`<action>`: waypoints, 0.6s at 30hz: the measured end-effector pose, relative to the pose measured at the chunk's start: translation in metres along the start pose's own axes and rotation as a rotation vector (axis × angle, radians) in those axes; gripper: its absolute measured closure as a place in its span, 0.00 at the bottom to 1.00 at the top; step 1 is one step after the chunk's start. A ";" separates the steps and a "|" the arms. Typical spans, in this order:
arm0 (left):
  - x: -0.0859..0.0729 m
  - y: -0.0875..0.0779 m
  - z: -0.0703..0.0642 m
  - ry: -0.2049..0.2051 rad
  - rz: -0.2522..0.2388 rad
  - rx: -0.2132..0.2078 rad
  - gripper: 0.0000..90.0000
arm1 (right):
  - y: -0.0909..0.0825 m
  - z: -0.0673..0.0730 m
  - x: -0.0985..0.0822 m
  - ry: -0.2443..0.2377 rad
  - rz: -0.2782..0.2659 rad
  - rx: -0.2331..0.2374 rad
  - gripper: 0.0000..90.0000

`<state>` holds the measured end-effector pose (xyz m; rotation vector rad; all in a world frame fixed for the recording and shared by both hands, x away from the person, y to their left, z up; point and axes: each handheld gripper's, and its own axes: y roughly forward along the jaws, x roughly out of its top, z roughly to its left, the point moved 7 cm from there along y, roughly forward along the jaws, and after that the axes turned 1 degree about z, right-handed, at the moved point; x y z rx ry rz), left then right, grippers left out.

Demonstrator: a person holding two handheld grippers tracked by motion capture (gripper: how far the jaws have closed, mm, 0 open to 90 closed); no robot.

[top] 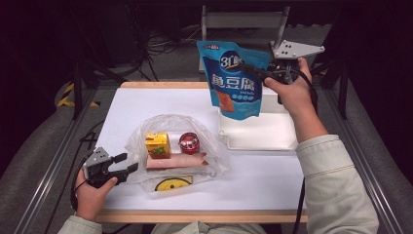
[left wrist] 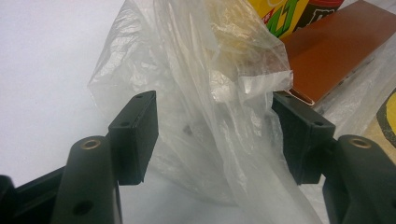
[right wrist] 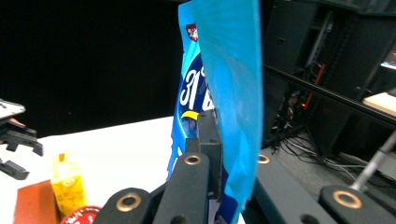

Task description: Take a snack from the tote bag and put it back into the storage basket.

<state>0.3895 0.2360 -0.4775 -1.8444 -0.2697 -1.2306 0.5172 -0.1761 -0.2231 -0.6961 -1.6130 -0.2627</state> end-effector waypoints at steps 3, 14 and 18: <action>0.000 0.000 0.000 -0.001 -0.001 0.001 0.41 | -0.004 -0.005 -0.003 -0.002 0.013 -0.017 1.00; -0.001 -0.001 0.000 0.000 0.002 0.001 0.41 | -0.016 -0.022 -0.011 0.016 0.028 -0.058 1.00; 0.000 0.000 0.000 0.001 -0.002 0.001 0.41 | -0.020 -0.029 -0.016 0.021 0.034 -0.075 1.00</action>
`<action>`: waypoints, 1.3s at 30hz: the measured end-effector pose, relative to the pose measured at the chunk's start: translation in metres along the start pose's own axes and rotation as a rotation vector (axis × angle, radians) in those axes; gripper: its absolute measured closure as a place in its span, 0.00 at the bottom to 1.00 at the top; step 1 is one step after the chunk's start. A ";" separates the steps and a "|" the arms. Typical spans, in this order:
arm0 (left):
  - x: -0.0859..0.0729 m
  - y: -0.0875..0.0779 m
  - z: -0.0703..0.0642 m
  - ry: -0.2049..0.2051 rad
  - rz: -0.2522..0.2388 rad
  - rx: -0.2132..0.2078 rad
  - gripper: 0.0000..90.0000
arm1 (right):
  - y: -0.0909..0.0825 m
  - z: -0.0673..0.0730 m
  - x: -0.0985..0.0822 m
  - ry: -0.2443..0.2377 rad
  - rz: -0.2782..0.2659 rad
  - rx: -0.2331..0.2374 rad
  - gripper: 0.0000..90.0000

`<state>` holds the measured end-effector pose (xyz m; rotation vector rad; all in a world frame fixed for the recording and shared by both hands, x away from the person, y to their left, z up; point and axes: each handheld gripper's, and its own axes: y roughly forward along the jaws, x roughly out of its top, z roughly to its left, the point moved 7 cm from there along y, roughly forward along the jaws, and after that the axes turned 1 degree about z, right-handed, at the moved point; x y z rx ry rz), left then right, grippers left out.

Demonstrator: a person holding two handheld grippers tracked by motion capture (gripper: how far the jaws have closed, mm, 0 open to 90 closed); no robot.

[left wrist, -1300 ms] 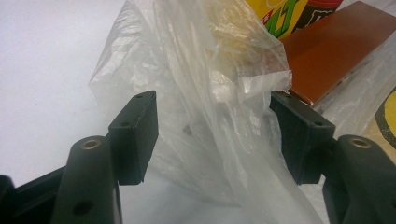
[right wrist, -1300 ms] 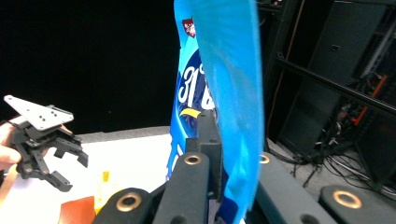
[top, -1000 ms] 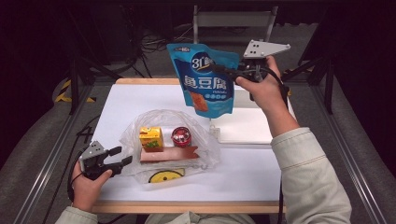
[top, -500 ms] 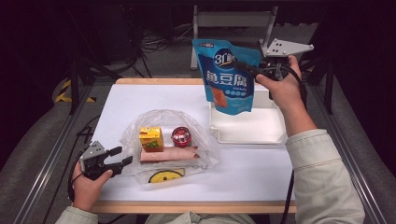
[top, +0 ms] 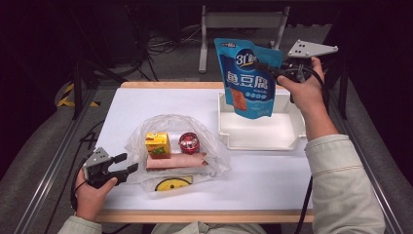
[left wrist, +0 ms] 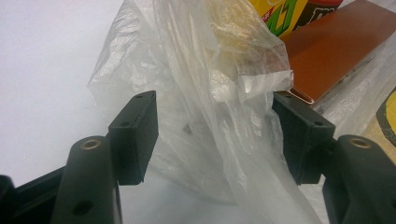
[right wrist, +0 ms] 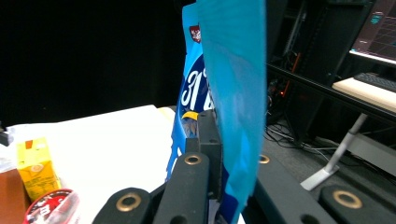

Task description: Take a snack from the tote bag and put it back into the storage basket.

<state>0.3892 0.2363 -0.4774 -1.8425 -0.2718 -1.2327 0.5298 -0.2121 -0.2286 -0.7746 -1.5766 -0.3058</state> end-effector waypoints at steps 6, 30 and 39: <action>0.001 -0.002 0.000 -0.002 -0.011 0.003 0.41 | -0.004 -0.010 -0.007 0.010 0.005 -0.019 1.00; -0.001 -0.010 -0.003 0.018 -0.034 0.007 0.40 | 0.020 -0.036 -0.051 0.059 0.061 -0.058 1.00; 0.000 -0.009 -0.003 0.015 -0.035 0.005 0.40 | 0.031 -0.040 -0.067 0.085 0.087 -0.074 1.00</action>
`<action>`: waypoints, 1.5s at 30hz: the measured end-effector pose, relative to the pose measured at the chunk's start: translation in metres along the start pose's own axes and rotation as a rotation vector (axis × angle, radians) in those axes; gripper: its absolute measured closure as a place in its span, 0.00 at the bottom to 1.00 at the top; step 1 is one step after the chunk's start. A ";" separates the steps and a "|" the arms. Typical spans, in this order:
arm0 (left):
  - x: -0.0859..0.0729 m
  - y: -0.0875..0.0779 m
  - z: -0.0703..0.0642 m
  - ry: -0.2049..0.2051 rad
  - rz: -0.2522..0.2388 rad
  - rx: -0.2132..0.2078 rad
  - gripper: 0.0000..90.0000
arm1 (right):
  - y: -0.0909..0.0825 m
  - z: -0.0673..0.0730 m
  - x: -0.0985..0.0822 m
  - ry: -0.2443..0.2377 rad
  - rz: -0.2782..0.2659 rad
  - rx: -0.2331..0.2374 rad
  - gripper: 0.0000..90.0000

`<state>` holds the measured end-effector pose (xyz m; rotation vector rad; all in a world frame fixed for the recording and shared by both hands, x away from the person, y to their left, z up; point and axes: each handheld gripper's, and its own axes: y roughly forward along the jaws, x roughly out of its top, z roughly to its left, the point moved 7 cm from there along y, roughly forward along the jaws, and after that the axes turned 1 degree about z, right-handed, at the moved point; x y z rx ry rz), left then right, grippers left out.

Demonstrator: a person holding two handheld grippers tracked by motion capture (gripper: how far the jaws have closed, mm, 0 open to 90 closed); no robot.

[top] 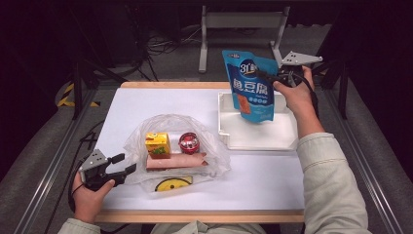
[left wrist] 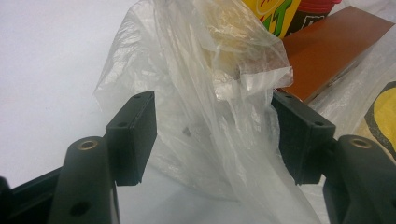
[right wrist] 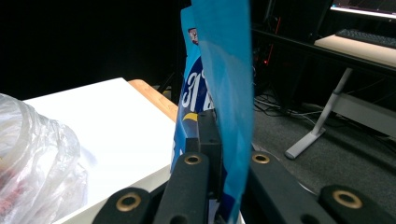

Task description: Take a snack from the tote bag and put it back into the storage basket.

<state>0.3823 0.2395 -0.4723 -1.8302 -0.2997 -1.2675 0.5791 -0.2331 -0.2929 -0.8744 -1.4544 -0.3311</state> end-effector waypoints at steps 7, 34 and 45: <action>0.000 0.001 0.000 0.008 0.008 -0.002 0.40 | 0.009 0.001 -0.006 0.003 0.016 -0.003 1.00; -0.001 0.005 -0.001 0.012 0.033 -0.009 0.39 | 0.005 -0.011 -0.024 -0.008 0.012 -0.044 0.94; -0.001 0.005 -0.001 0.008 0.034 -0.012 0.39 | -0.007 -0.003 -0.002 -0.017 -0.046 -0.027 0.66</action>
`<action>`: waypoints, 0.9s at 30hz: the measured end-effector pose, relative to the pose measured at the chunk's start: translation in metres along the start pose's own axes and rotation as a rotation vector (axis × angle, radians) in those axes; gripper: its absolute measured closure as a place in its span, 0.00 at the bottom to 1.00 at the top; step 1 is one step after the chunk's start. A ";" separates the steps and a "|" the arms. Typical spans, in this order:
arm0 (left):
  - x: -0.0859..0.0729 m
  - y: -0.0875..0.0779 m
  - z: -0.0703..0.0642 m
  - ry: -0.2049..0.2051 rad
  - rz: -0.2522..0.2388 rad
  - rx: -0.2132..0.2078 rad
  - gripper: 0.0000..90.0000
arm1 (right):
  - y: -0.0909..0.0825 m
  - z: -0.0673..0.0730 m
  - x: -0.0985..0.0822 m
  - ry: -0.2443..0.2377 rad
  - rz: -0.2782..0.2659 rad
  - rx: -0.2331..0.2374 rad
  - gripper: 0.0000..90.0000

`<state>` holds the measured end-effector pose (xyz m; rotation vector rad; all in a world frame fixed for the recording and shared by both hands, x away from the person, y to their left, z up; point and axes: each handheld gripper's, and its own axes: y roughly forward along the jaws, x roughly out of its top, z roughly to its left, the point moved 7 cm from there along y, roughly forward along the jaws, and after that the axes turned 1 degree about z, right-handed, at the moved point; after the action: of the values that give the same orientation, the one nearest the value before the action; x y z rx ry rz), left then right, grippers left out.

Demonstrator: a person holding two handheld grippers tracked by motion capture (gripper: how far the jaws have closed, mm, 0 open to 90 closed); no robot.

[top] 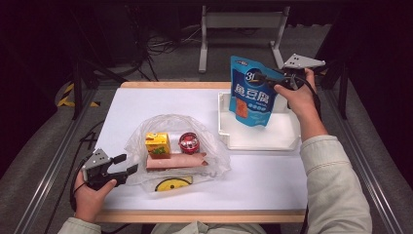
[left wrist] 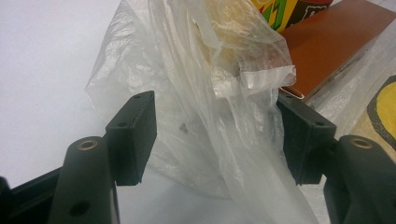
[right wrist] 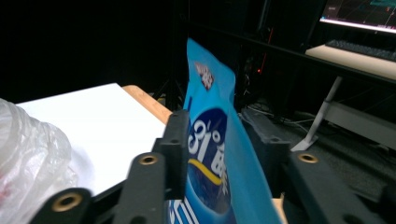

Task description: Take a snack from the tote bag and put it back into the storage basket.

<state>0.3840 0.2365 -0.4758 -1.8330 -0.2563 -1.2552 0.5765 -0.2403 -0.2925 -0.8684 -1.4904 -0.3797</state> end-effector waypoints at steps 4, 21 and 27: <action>0.000 0.001 0.000 -0.001 0.002 -0.001 0.40 | -0.003 0.001 0.006 -0.021 -0.002 -0.013 0.60; 0.000 0.001 0.000 0.001 0.002 -0.002 0.40 | -0.037 0.028 0.046 -0.086 -0.069 0.026 0.58; 0.001 0.002 -0.001 0.002 0.000 -0.002 0.40 | -0.040 0.044 0.043 -0.055 -0.047 0.111 0.74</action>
<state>0.3847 0.2345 -0.4758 -1.8336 -0.2541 -1.2577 0.5216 -0.2234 -0.2475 -0.7622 -1.5694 -0.3069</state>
